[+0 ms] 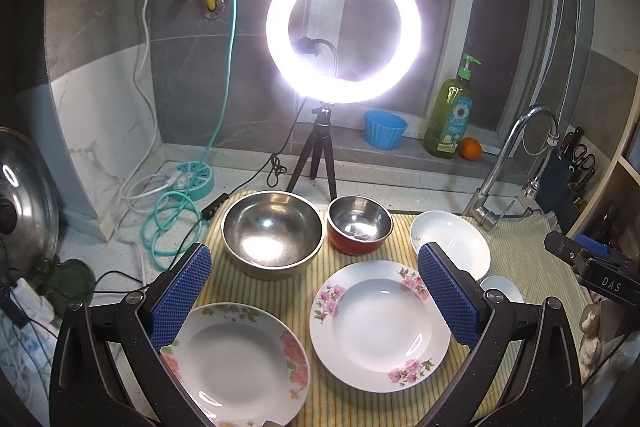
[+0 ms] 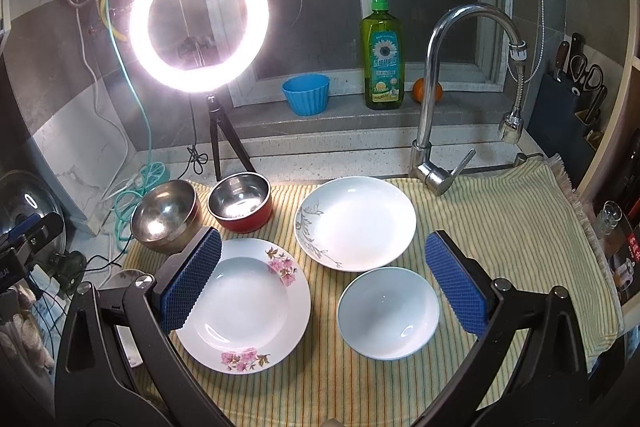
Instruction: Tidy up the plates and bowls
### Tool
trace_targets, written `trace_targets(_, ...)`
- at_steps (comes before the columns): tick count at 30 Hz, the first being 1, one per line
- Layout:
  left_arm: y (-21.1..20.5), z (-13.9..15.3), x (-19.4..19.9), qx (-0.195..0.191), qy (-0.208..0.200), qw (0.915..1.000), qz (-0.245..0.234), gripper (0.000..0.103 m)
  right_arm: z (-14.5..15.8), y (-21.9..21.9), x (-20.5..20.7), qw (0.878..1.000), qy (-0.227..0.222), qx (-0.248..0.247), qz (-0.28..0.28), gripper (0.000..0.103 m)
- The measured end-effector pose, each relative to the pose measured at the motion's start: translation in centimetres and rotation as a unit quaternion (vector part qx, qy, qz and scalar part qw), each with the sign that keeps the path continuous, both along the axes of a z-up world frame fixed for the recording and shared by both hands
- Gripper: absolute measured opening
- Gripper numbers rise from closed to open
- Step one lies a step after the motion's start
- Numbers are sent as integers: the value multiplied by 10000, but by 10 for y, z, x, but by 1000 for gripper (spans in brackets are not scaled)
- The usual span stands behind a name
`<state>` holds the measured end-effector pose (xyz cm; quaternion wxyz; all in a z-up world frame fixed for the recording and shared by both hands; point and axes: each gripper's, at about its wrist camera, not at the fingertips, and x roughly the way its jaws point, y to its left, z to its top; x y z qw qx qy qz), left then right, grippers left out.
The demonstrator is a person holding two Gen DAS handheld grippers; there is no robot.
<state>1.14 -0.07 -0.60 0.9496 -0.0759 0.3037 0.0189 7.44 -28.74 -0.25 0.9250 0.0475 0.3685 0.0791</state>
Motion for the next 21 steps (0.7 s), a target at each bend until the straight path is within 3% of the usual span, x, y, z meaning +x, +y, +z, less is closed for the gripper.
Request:
trace_targets(12,13,-32,22,-176,540,9981,-237,101,-27,-7,-6,9988,420,241,107,103)
trace_targets(14,15,-41,27,-240,689,9969,-296,91,-36,-5,-9,9981,548,249,165,102)
trace_targets(17,16,-54,34,-348,908,9943,-427,86,-52,-2,-13,9956,803,372,309,96)
trace_targets(19,18,-64,40,-469,1065,9919,-513,82,-64,0,-16,9929,1017,469,413,86)
trace_targets(21,18,-75,46,-559,1248,9886,-628,71,-77,4,-18,9892,1259,557,507,78)
